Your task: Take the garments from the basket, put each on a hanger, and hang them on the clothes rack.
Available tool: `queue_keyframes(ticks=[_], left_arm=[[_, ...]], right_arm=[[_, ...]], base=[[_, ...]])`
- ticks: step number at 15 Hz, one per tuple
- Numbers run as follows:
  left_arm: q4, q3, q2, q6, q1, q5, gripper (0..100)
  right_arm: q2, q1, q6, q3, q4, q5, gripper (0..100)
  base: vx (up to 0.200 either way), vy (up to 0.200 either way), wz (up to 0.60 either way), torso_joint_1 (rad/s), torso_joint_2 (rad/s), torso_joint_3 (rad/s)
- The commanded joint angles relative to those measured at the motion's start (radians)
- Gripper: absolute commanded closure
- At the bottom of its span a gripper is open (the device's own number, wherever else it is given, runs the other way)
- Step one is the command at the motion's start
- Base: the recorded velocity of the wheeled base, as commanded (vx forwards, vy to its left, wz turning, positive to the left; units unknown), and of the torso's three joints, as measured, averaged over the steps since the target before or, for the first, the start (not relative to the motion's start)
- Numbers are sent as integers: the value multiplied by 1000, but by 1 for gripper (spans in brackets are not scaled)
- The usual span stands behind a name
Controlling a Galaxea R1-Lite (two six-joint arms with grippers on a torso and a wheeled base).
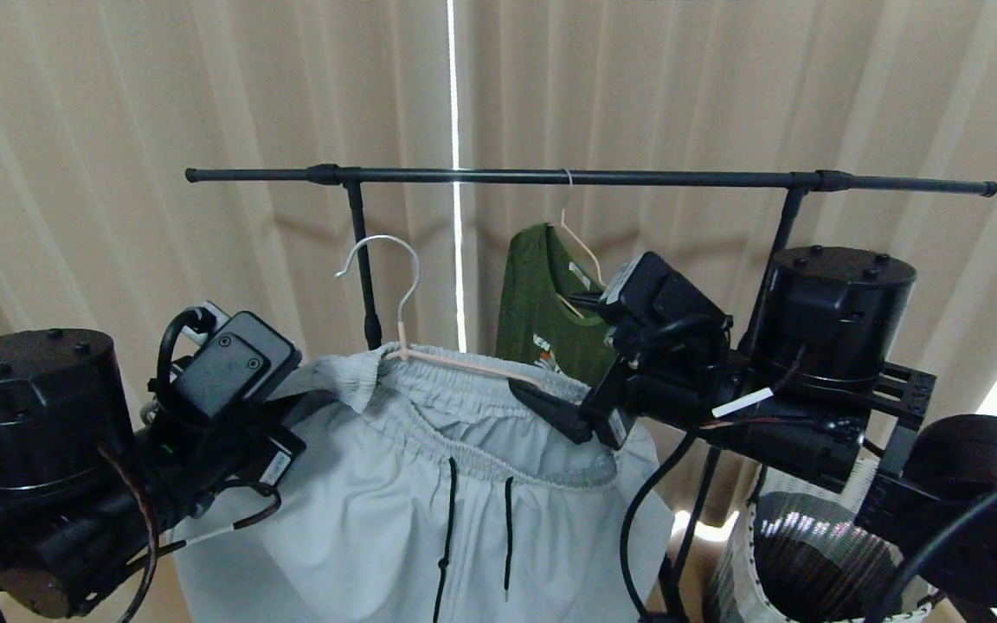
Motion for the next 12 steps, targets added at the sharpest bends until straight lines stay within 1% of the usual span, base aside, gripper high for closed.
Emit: queue_keyframes(ticks=[1,2,4,7,8,12], left_arm=[[-35,15,-1,1,-26,-1,100],[-53,15,6,1,-45,-1,100],[-58,9,9,1,-68,-1,100],[-60,14,8,1,-71,-1,100],[-60,14,8,1,-71,-1,100],[-60,8,8,1,-71,-1,100]], right_arm=[[61,-6,-14,-31,1,-2,0],[72,-6,-21,-51,2,-8,0],[91,-6,-55,-69,2,-10,0],[91,-5,-63,-71,2,-17,0],[91,-6,-63,-71,2,-17,100],[91,-5,-61,-66,-1,-17,100]], base=[[0,0,0,0,0,0],[0,0,0,0,0,0],[0,0,0,0,0,0],[0,0,0,0,0,0],[0,0,0,0,0,0],[0,0,0,0,0,0]])
